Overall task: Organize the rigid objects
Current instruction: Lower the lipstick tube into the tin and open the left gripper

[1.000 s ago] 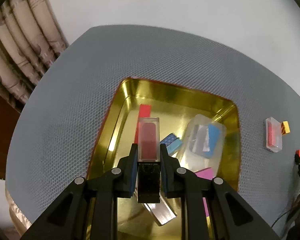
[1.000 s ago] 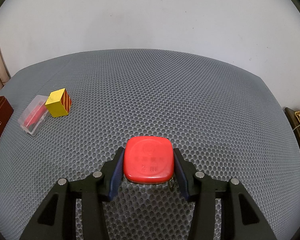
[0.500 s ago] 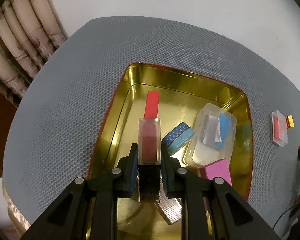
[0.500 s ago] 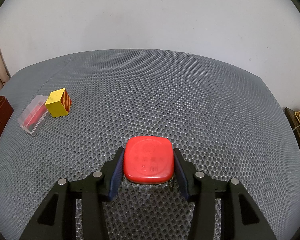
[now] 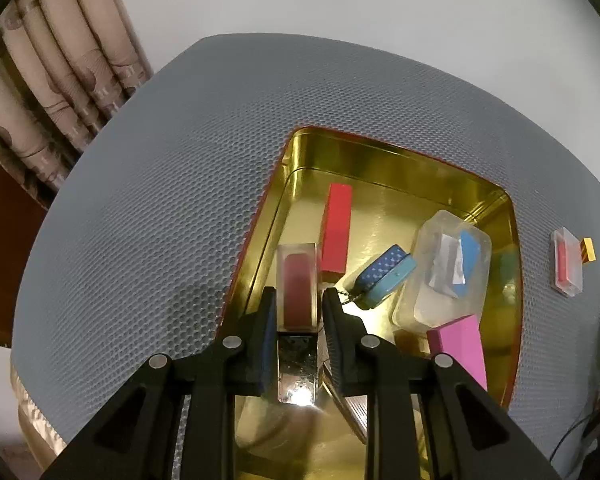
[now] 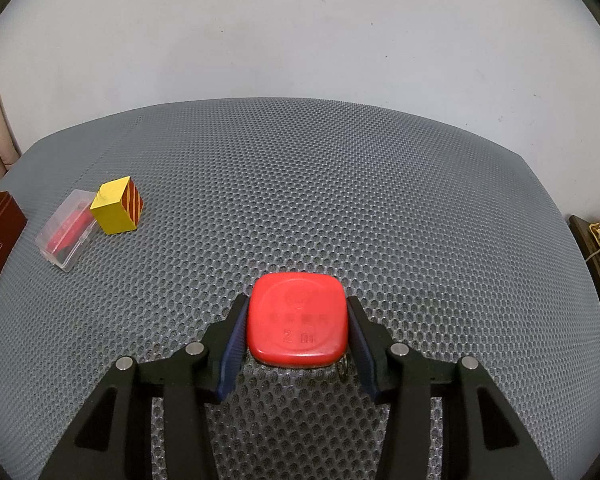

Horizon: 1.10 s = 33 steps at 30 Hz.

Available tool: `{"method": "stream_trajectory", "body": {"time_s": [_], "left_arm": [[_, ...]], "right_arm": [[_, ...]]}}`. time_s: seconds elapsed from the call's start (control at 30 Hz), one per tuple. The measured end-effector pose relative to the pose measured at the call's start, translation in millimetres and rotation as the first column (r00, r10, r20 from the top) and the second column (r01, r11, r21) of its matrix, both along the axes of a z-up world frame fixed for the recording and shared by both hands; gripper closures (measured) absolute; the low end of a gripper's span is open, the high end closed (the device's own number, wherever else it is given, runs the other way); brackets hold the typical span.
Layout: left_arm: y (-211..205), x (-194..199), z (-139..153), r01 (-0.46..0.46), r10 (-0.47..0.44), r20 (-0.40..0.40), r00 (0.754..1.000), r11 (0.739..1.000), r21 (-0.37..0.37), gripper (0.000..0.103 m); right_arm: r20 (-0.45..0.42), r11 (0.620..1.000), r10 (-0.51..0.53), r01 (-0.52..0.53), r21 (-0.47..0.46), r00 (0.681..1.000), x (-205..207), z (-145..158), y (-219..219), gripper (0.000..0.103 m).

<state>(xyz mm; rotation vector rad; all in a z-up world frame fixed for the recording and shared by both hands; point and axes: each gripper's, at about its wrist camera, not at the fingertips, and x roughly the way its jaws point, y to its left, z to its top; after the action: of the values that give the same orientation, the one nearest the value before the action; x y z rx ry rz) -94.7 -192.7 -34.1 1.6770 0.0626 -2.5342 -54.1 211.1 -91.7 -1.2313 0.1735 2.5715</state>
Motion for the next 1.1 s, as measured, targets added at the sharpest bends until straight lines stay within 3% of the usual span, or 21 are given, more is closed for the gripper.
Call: {"method": "stream_trajectory", "body": {"time_s": [0.5, 0.6, 0.77, 0.9, 0.97, 1.0, 1.1], "left_arm": [[0.7, 4.4, 4.0, -0.025, 0.025, -0.037, 0.999, 1.0, 0.016, 0.078], [6.2, 12.8, 11.3, -0.041, 0.042, -0.081, 0.996, 0.999, 0.013, 0.069], [12.8, 26.3, 20.9, -0.08, 0.084, -0.14, 0.987, 0.996, 0.033, 0.063], [-0.6, 32.0, 20.6, -0.113, 0.125, -0.153, 0.98, 0.99, 0.082, 0.05], [-1.2, 36.4, 21.2, -0.119, 0.129, -0.163, 0.978, 0.99, 0.071, 0.048], [-0.9, 37.1, 20.8, -0.113, 0.122, -0.162, 0.979, 0.992, 0.063, 0.04], [2.4, 37.7, 20.5, -0.09, 0.099, -0.159, 0.982, 0.994, 0.061, 0.037]], "right_arm": [[0.001, 1.0, -0.001, 0.001, 0.002, 1.0, 0.9, -0.9, -2.1, 0.055], [0.002, 1.0, -0.001, 0.001, 0.006, 1.0, 0.0, 0.5, -3.0, 0.055], [0.004, 1.0, -0.006, 0.006, 0.014, 1.0, 0.2, -0.8, -4.1, 0.056], [0.009, 1.0, -0.021, 0.02, 0.018, 1.0, 1.6, -1.0, -5.7, 0.056], [0.013, 0.999, -0.031, 0.031, 0.017, 0.999, 2.8, -1.3, -7.2, 0.056], [0.016, 0.999, -0.037, 0.037, 0.016, 0.999, 3.2, -1.3, -7.5, 0.056], [0.027, 0.998, -0.055, 0.054, 0.028, 0.998, 5.4, -1.0, -11.0, 0.056]]}}
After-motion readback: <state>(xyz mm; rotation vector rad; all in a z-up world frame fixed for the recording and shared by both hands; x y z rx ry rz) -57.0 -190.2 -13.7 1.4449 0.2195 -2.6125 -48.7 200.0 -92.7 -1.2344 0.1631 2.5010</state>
